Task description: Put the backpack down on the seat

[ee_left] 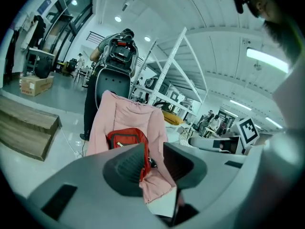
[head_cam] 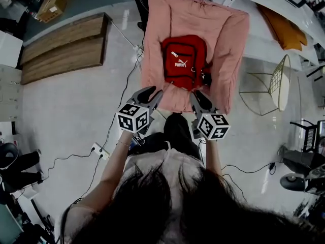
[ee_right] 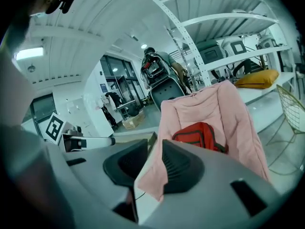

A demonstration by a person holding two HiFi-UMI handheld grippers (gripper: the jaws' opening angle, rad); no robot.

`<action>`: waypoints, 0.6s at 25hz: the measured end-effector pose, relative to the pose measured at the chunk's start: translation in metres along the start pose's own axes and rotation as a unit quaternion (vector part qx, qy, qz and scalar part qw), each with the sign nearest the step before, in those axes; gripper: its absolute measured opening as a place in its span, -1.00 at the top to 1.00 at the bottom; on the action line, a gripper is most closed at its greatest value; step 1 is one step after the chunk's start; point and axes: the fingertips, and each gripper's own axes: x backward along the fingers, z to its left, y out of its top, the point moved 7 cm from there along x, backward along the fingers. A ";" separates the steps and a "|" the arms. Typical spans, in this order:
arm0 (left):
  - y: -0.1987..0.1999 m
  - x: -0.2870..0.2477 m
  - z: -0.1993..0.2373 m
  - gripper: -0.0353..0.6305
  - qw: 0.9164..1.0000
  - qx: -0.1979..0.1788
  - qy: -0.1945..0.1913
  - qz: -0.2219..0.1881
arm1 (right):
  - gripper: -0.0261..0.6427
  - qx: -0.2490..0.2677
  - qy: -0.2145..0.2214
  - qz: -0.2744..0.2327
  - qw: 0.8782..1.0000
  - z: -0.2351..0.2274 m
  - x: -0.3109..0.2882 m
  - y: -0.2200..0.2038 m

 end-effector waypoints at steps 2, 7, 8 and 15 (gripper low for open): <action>-0.009 0.023 -0.006 0.54 1.000 -0.005 0.002 0.001 | 0.64 0.005 0.000 -0.001 1.000 0.019 0.017 -0.011; -0.037 0.068 -0.018 0.58 1.000 0.005 -0.006 0.011 | 0.67 0.009 0.000 0.004 1.000 0.059 0.048 -0.036; -0.042 0.074 -0.022 0.58 1.000 0.007 -0.010 0.012 | 0.68 0.011 0.001 0.006 1.000 0.066 0.054 -0.039; -0.062 0.098 -0.045 0.58 1.000 0.012 -0.022 0.018 | 0.68 0.027 0.007 0.019 0.999 0.092 0.083 -0.052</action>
